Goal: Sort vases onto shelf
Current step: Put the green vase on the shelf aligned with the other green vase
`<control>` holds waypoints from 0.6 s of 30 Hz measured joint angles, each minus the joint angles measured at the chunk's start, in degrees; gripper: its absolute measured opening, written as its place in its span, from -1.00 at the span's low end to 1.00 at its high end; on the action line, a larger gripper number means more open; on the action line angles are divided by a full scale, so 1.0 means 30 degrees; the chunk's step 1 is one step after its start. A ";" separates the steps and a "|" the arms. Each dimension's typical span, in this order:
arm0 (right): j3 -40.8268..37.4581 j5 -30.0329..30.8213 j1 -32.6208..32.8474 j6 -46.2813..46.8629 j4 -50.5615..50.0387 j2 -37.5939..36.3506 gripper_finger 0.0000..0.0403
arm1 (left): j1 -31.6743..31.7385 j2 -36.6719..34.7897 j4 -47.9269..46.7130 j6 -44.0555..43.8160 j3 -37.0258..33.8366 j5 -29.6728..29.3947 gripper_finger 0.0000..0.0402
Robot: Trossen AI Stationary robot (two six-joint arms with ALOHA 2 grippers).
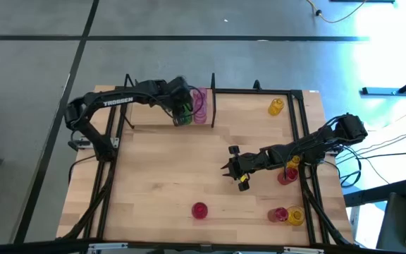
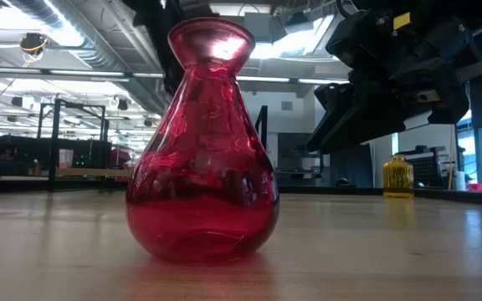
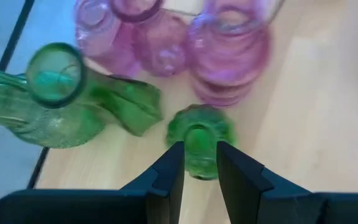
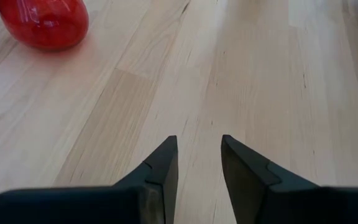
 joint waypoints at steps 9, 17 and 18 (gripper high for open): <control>0.0000 -0.0044 0.0000 0.0168 -0.0094 0.0000 -0.46 | -0.2838 -0.0281 0.0735 -0.1492 -0.1561 0.1468 -0.57; -0.0004 -0.0051 0.0000 0.0387 0.0004 0.0000 -0.46 | -0.3815 -0.0202 0.3242 -0.1872 -0.4694 -0.0087 -0.57; -0.0007 -0.0051 0.0000 0.0393 0.0014 0.0000 -0.46 | -0.3787 -0.0202 0.3618 -0.1874 -0.4921 -0.0109 -0.57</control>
